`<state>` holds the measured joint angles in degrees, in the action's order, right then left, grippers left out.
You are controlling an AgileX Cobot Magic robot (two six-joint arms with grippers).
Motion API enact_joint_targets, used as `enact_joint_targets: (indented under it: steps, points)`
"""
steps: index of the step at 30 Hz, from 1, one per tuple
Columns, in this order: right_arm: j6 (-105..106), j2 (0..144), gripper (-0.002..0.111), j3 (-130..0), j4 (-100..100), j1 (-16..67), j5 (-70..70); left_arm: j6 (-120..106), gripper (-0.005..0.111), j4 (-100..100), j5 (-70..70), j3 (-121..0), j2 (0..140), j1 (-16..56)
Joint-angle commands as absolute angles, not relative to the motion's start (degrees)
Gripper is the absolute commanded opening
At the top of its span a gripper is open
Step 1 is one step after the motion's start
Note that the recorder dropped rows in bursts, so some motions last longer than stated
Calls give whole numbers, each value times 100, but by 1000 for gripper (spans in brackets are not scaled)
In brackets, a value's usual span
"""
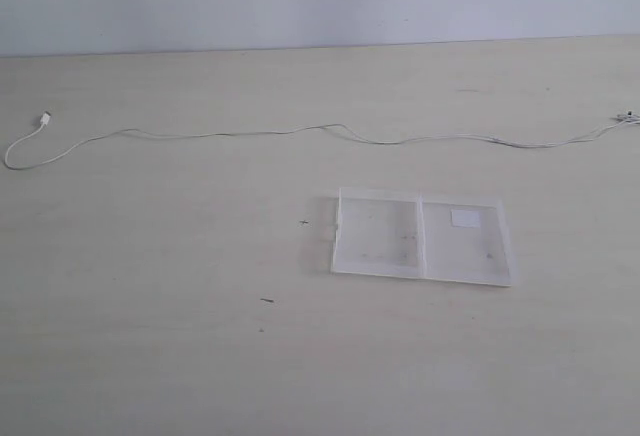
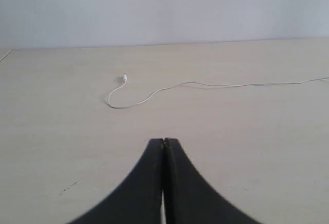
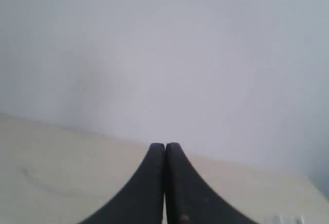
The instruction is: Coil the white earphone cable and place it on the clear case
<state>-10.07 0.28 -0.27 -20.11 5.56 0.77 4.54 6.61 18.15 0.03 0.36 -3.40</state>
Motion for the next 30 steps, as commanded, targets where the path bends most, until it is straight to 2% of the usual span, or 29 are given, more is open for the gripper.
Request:
enact_joint_targets:
  steps: [1,5,10,15,18,23,30]
  points:
    - [-1319,0,0,0,-2026,535,2465,479,0,682,1793,0,0,-302]
    - [-1515,0,0,0,-1988,535,3719,479,0,682,1793,0,0,-300]
    - [-1515,0,0,0,-1730,535,4391,479,0,682,1793,0,0,-300]
    - [-349,461,0,-646,539,535,4199,479,0,682,1793,0,0,-300]
    - [512,1472,0,-1380,1477,535,3912,479,0,682,1793,0,0,-300]
    - [1109,3822,0,-3049,1599,535,3097,479,0,682,1793,0,0,-300]
    - [1726,7244,0,-6372,1528,535,399,479,0,682,1793,0,0,-300]
